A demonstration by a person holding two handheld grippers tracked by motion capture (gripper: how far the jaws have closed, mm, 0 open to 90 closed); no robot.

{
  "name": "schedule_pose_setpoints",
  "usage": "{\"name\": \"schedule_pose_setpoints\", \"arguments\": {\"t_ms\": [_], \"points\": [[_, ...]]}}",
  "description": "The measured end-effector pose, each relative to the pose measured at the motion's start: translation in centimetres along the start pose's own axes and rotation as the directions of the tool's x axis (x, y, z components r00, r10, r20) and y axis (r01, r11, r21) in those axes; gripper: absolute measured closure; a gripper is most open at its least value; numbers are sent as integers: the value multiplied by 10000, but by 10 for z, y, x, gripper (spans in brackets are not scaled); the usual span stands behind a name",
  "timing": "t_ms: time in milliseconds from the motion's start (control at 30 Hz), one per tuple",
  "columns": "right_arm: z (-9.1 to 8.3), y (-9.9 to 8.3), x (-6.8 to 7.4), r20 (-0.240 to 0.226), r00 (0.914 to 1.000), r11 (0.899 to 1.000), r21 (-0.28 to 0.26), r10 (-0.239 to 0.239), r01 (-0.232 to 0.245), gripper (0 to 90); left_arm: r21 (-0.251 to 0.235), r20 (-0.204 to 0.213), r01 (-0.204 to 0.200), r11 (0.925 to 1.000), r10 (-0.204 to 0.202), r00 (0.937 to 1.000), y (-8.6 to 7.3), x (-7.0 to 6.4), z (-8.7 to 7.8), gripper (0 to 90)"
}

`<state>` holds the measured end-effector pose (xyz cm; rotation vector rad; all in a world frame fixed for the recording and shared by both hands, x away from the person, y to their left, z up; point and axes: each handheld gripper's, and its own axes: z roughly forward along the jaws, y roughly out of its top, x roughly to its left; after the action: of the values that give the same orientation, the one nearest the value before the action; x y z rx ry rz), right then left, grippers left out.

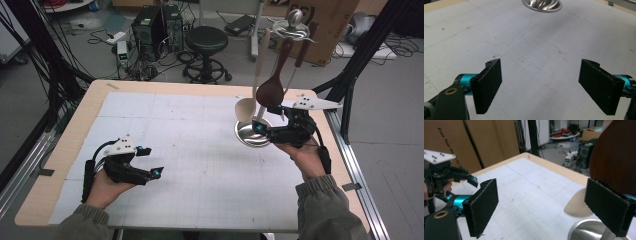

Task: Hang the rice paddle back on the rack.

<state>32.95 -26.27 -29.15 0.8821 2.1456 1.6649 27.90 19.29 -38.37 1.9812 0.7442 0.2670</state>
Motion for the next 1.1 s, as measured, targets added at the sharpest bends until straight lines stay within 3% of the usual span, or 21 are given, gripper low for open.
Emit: {"name": "schedule_pose_setpoints", "arguments": {"t_ms": [433,1100], "points": [[12,-28,10,-147,9999,9991,427,-54,60,100,113,-56,-67,9999,68,10000,0,1,0,166],[26,-53,21,-319,9995,9964,850,-29,56,84,177,-147,-10,9998,12,9999,-6,1,-3,139]]}}
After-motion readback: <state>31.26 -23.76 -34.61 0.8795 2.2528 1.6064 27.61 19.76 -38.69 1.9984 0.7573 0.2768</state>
